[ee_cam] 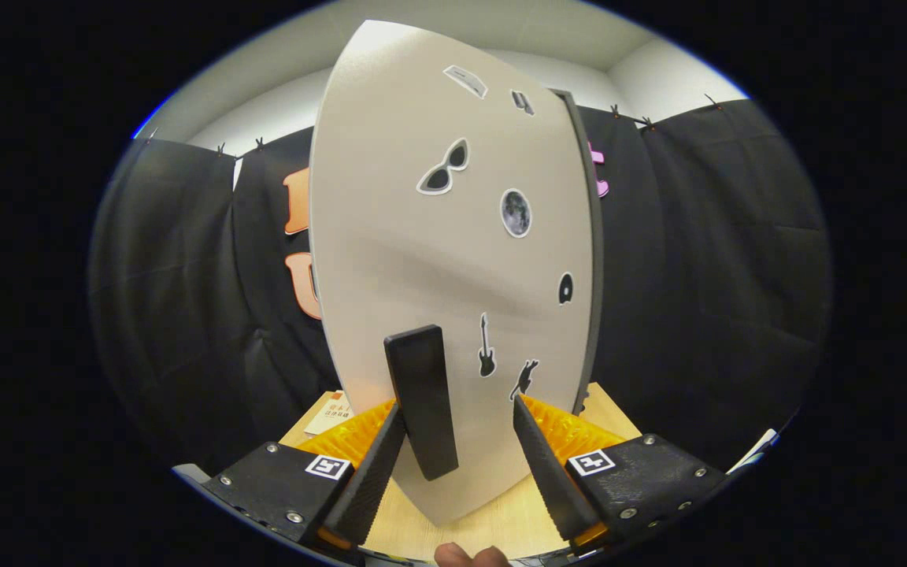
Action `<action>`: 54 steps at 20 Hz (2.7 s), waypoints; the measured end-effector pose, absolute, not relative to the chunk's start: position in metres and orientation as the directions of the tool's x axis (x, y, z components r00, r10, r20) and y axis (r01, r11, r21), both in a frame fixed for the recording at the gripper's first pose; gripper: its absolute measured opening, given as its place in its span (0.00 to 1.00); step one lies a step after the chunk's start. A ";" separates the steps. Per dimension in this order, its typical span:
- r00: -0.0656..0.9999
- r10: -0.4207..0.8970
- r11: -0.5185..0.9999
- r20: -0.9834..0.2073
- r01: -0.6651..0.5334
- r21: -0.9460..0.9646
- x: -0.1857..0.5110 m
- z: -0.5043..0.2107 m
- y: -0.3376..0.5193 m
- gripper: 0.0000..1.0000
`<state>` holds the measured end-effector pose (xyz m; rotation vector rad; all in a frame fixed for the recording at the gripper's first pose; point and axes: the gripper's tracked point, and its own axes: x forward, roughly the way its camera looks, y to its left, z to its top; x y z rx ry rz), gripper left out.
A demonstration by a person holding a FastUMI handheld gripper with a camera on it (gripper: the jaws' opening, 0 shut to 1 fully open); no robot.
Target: Open the shoe cabinet door, grab the shoes and put them into the shoe cabinet, then close the shoe cabinet door.
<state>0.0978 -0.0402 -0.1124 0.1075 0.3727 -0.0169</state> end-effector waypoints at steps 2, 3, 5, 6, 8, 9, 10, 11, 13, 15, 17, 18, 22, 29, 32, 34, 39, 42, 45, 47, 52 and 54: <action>0.929 0.018 0.994 -0.370 0.023 0.106 0.106 -0.116 -0.026 0.87; 0.927 0.019 0.994 -0.375 0.023 0.106 0.117 -0.118 -0.016 0.87; 0.925 0.025 0.994 -0.379 0.016 0.105 0.134 -0.121 -0.004 0.87; 0.923 0.023 0.996 -0.384 0.014 0.094 0.140 -0.123 -0.001 0.87; 0.926 0.005 0.996 -0.378 0.028 0.081 0.150 -0.126 0.001 0.87; 0.926 0.009 0.995 -0.378 0.027 0.091 0.152 -0.126 0.002 0.87; 0.925 0.014 0.995 -0.380 0.025 0.099 0.157 -0.126 0.002 0.86; 0.925 0.018 0.994 -0.379 0.025 0.108 0.160 -0.126 0.003 0.86; 0.927 0.022 0.994 -0.374 0.020 0.109 0.168 -0.131 0.004 0.86; 0.931 0.025 0.994 -0.363 0.017 0.110 0.177 -0.133 0.009 0.86; 0.932 0.032 0.992 -0.360 0.015 0.129 0.189 -0.135 0.012 0.87; 0.932 0.037 0.989 -0.362 0.017 0.144 0.194 -0.138 0.012 0.87; 0.930 0.064 0.983 -0.362 0.005 0.186 0.214 -0.146 0.015 0.87; 0.936 0.052 0.992 -0.349 -0.009 0.124 0.245 -0.149 0.024 0.88; 0.943 0.011 1.000 -0.334 -0.002 0.029 0.252 -0.154 0.018 0.90; 0.947 0.010 1.000 -0.320 -0.010 0.001 0.254 -0.153 0.020 0.92; 0.947 0.030 0.997 -0.319 -0.006 0.077 0.256 -0.155 0.020 0.94; 0.940 0.040 0.996 -0.339 -0.009 0.092 0.256 -0.156 0.021 0.94; 0.930 0.060 0.986 -0.362 0.002 0.170 0.252 -0.150 0.022 0.94; 0.939 0.056 0.986 -0.339 0.001 0.168 0.240 -0.138 0.020 0.93; 0.954 0.013 0.997 -0.299 0.011 0.079 0.189 -0.114 0.009 0.94; 0.959 -0.007 0.997 -0.284 0.027 0.067 0.167 -0.099 0.000 0.94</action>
